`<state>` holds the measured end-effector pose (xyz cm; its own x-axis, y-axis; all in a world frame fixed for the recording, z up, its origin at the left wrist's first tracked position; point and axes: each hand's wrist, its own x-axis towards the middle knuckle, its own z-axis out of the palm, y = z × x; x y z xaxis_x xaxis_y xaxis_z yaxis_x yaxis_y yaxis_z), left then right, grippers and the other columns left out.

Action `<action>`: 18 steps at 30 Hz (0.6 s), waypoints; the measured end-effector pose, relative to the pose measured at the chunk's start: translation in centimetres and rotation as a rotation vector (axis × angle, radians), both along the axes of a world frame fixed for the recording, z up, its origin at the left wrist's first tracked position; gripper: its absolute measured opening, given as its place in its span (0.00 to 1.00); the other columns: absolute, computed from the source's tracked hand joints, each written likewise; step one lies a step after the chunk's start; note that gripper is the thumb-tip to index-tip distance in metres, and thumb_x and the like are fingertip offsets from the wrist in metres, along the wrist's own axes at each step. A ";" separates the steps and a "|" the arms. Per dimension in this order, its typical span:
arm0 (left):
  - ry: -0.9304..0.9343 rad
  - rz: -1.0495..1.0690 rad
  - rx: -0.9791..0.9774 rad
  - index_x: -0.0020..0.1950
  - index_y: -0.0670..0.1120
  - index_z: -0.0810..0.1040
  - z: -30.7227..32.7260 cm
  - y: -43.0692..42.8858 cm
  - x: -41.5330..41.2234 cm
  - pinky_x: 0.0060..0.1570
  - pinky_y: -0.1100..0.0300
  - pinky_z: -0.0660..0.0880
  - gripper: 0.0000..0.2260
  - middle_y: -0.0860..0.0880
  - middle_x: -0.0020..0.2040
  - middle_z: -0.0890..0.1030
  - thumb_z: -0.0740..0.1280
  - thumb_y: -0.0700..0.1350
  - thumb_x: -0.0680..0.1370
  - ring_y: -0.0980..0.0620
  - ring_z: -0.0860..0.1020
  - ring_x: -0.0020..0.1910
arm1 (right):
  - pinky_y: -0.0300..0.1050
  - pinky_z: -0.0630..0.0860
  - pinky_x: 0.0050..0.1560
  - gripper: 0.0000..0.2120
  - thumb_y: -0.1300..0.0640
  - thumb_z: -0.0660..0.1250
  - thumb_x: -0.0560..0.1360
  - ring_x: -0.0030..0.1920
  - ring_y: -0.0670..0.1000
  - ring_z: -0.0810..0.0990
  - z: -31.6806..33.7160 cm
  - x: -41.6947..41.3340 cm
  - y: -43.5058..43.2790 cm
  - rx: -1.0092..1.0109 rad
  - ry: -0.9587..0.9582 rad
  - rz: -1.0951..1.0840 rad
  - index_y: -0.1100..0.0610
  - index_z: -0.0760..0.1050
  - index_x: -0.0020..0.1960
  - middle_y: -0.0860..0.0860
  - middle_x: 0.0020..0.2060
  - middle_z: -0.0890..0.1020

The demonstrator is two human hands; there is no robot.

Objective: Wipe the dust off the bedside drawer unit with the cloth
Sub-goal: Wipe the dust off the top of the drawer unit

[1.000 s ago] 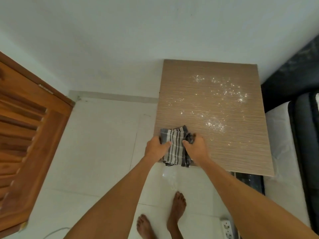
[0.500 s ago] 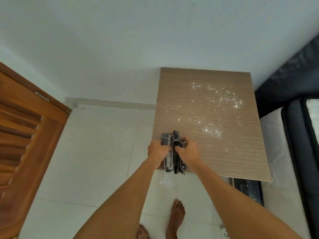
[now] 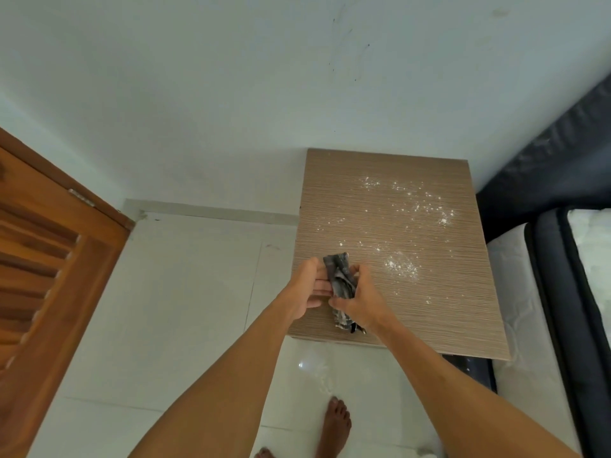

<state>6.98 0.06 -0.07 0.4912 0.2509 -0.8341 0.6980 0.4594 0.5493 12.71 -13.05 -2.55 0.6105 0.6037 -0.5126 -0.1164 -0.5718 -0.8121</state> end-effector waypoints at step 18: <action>0.252 -0.172 0.696 0.74 0.46 0.66 -5.8 5.9 5.7 0.60 0.50 0.73 0.22 0.42 0.63 0.77 0.62 0.45 0.80 0.42 0.76 0.61 | 0.48 0.80 0.39 0.21 0.58 0.65 0.80 0.42 0.53 0.81 -2.2 19.3 11.7 -0.178 -0.738 0.260 0.52 0.64 0.71 0.53 0.52 0.82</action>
